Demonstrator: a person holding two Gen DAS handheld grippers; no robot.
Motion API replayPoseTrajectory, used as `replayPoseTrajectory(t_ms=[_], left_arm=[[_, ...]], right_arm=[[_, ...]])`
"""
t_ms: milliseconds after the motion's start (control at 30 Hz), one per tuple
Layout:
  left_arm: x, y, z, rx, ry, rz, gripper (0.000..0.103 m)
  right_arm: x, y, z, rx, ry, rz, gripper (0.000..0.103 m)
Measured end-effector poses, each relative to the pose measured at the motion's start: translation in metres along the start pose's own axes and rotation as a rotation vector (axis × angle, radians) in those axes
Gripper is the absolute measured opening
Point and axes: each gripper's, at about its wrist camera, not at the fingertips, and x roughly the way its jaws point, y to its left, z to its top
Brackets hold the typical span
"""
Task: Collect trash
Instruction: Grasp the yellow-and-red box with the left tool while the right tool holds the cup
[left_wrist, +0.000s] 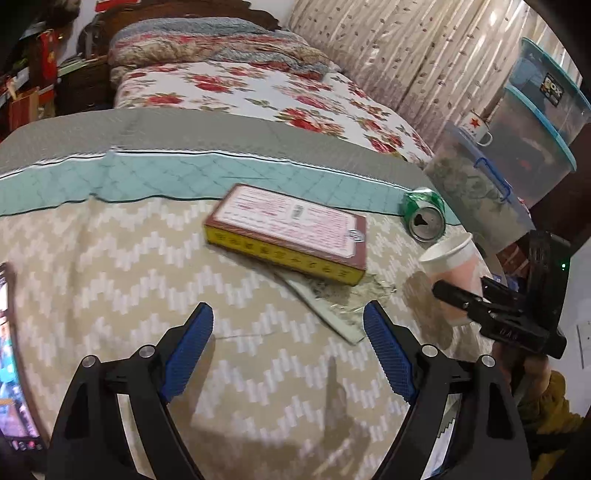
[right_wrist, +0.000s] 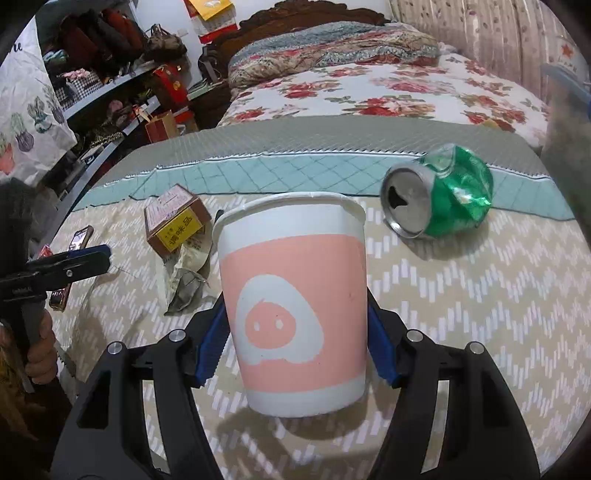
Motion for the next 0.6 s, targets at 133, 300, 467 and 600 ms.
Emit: replayPoseTrajectory(t_ms=[133, 300, 467, 600], left_arm=[[0.006, -0.007, 0.007, 0.014, -0.001, 0.021, 0.08], [0.006, 0.002, 0.014, -0.018, -0.004, -0.01, 0.083], [0.004, 0.024, 0.008, -0.114, 0.004, -0.066, 0.089], [0.0, 0.048, 0.008, -0.19, 0.001, -0.069, 0.089]], right_arm=[[0.0, 0.003, 0.007, -0.018, -0.016, 0.001, 0.067], [0.015, 0.016, 0.041, -0.065, -0.031, -0.039, 0.067], [0.062, 0.044, 0.081, -0.234, -0.007, -0.146, 0.067], [0.076, 0.065, 0.086, -0.314, 0.038, -0.111, 0.067]])
